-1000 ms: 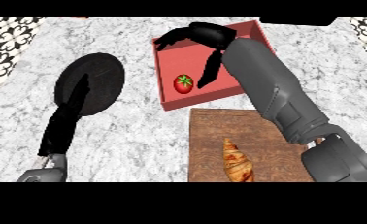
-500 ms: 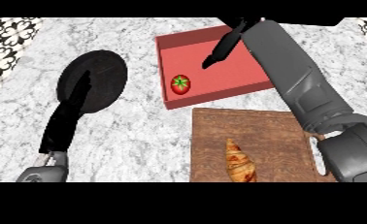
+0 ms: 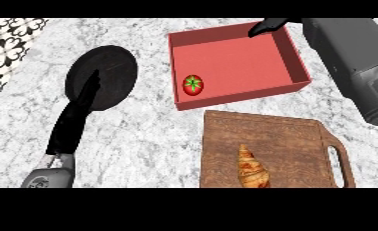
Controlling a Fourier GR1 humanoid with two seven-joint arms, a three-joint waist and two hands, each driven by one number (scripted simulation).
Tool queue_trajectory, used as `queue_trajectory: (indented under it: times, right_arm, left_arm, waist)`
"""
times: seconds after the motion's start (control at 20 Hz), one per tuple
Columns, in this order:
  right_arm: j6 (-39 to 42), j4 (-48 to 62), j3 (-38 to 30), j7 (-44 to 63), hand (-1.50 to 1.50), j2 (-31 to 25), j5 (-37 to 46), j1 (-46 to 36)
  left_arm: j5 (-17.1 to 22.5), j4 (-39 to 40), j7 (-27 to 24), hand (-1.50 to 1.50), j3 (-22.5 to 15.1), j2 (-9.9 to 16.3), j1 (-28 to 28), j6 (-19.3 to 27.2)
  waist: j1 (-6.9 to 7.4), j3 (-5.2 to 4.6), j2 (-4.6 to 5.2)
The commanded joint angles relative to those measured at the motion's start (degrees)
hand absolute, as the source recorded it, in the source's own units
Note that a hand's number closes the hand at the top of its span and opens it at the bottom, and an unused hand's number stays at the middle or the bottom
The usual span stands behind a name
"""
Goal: Pick the tomato from the cutting board and place it in the cardboard box
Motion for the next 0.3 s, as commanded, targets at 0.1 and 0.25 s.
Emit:
queue_trajectory:
  times: [0.1, 0.25]
  right_arm:
    - [6.3, -0.3, -2.4, 0.2, -1.5, -7.0, -2.3, -0.5]
    - [7.7, -1.5, -1.9, -0.8, -1.5, -8.2, -1.8, 1.4]
  left_arm:
    - [-0.2, -0.5, 0.1, 0.0, -0.1, 0.2, -1.3, -0.2]
    - [-0.4, -0.4, -0.1, 0.0, -1.0, -0.6, -2.0, 0.0]
  waist:
    - [1.87, 0.17, 1.35]
    - [2.07, 0.32, 2.02]
